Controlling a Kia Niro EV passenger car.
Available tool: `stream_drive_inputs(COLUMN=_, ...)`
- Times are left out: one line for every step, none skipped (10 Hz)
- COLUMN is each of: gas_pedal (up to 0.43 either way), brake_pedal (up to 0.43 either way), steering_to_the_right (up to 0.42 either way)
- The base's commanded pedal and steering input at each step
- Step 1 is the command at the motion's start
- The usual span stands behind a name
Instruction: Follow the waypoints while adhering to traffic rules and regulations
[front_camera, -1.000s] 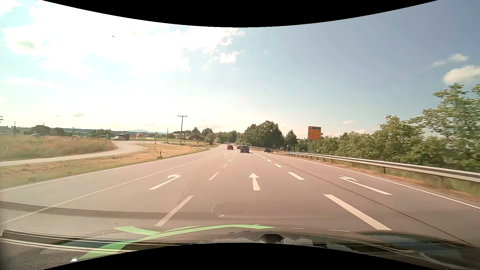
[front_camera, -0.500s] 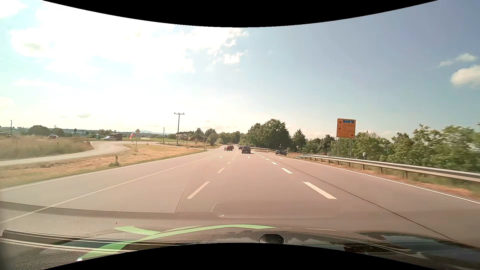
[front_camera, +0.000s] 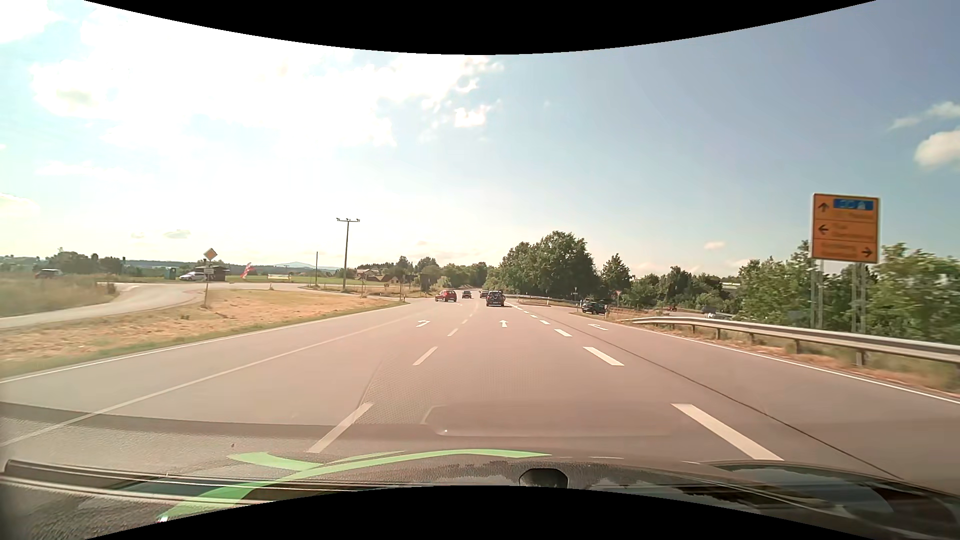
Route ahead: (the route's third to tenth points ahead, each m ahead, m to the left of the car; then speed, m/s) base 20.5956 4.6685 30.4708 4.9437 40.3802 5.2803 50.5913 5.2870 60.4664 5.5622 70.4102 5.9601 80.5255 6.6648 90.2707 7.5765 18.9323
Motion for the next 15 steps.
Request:
stream_drive_inputs(gas_pedal=0.067, brake_pedal=0.000, steering_to_the_right=-0.010)
stream_drive_inputs(gas_pedal=0.047, brake_pedal=0.000, steering_to_the_right=-0.010)
stream_drive_inputs(gas_pedal=0.028, brake_pedal=0.000, steering_to_the_right=-0.009)
stream_drive_inputs(gas_pedal=0.000, brake_pedal=0.000, steering_to_the_right=-0.010)
stream_drive_inputs(gas_pedal=0.000, brake_pedal=0.000, steering_to_the_right=-0.010)
stream_drive_inputs(gas_pedal=0.000, brake_pedal=0.000, steering_to_the_right=-0.009)
stream_drive_inputs(gas_pedal=0.000, brake_pedal=0.000, steering_to_the_right=-0.009)
stream_drive_inputs(gas_pedal=0.000, brake_pedal=0.000, steering_to_the_right=-0.008)
stream_drive_inputs(gas_pedal=0.000, brake_pedal=0.000, steering_to_the_right=-0.006)
stream_drive_inputs(gas_pedal=0.000, brake_pedal=0.000, steering_to_the_right=-0.004)
stream_drive_inputs(gas_pedal=0.000, brake_pedal=0.000, steering_to_the_right=-0.004)
stream_drive_inputs(gas_pedal=0.039, brake_pedal=0.000, steering_to_the_right=-0.004)
stream_drive_inputs(gas_pedal=0.118, brake_pedal=0.000, steering_to_the_right=-0.004)
stream_drive_inputs(gas_pedal=0.118, brake_pedal=0.000, steering_to_the_right=-0.004)
stream_drive_inputs(gas_pedal=0.130, brake_pedal=0.000, steering_to_the_right=-0.004)
